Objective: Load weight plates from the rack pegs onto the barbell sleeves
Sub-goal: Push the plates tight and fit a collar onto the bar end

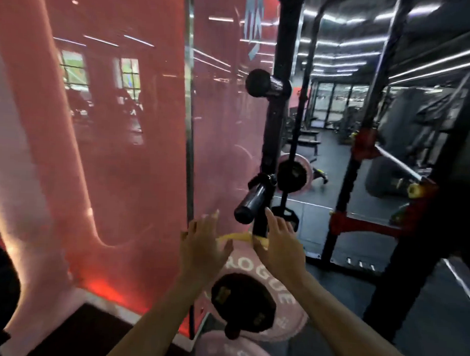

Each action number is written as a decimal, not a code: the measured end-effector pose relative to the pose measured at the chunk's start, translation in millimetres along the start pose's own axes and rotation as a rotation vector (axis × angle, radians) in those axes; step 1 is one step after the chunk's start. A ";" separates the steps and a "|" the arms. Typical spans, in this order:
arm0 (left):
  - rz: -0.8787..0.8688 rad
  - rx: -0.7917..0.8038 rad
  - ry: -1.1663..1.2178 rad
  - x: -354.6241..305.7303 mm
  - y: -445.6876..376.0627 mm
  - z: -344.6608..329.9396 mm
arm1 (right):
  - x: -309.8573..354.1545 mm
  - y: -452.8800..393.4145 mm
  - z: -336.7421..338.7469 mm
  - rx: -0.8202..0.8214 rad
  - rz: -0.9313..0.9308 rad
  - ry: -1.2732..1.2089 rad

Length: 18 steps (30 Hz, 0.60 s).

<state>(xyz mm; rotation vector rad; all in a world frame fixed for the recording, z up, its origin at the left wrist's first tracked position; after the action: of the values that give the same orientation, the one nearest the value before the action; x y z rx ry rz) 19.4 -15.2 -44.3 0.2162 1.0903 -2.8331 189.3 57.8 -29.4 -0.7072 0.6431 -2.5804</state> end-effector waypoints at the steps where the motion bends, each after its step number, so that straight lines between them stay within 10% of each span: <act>1: -0.021 0.007 0.020 2.3 -10.7 -10.4 | -8.0 -9.5 -1.3 -0.011 -0.032 0.002; 18: -0.269 0.111 0.111 11.3 -145.1 -106.9 | -41.6 -136.8 -56.6 -0.018 -0.140 0.114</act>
<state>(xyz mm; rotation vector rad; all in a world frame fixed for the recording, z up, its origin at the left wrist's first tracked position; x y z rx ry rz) -1.9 163.5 -29.1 0.2560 1.0552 -3.1598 158.3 207.9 -17.4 -0.6358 0.6752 -2.7635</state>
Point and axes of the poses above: each hand's wrist, its own y-axis away from the middle knuckle, its own z-axis out of the back of the hand, x = y × z, the point moved 8 cm from there along -y, towards the middle knuckle, and after that the axes turned 12 degrees about -z, right-handed, at the moved point
